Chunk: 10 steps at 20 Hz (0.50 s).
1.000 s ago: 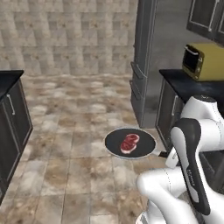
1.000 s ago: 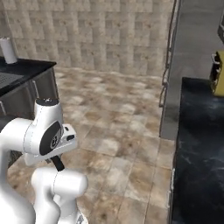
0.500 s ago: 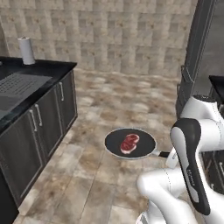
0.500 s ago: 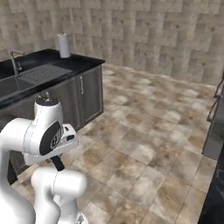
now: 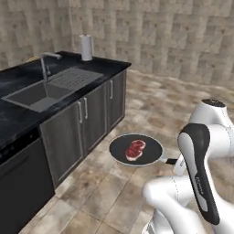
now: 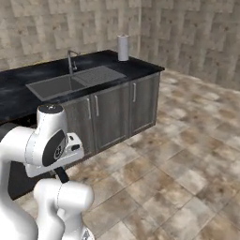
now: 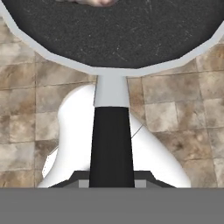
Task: Pick up the pan with the steak in it and place it on the dining table. Then place the steak on the plate.
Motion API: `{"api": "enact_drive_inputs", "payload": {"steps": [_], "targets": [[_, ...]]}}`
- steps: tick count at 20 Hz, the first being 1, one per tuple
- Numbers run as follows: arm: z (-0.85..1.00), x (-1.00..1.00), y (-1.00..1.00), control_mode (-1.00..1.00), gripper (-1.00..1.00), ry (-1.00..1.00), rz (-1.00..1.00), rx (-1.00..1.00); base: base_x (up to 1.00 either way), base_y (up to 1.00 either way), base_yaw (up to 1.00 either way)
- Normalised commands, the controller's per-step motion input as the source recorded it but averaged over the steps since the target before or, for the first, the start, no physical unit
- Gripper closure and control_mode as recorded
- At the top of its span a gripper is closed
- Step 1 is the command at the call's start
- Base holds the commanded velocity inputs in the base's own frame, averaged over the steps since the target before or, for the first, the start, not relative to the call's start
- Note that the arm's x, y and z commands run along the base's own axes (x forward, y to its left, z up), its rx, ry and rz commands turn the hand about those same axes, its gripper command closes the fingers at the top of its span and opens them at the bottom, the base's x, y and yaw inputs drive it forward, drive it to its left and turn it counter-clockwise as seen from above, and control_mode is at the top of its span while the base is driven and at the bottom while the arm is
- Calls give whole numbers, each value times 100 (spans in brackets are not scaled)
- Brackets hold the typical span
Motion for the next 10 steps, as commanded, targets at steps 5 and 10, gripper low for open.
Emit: {"api": "enact_drive_inputs", "payload": {"steps": [5,10], "targets": [[0,0,0,100,100,0,0,0,-1,0,50],[0,0,0,100,100,0,0,0,-1,0,50]]}}
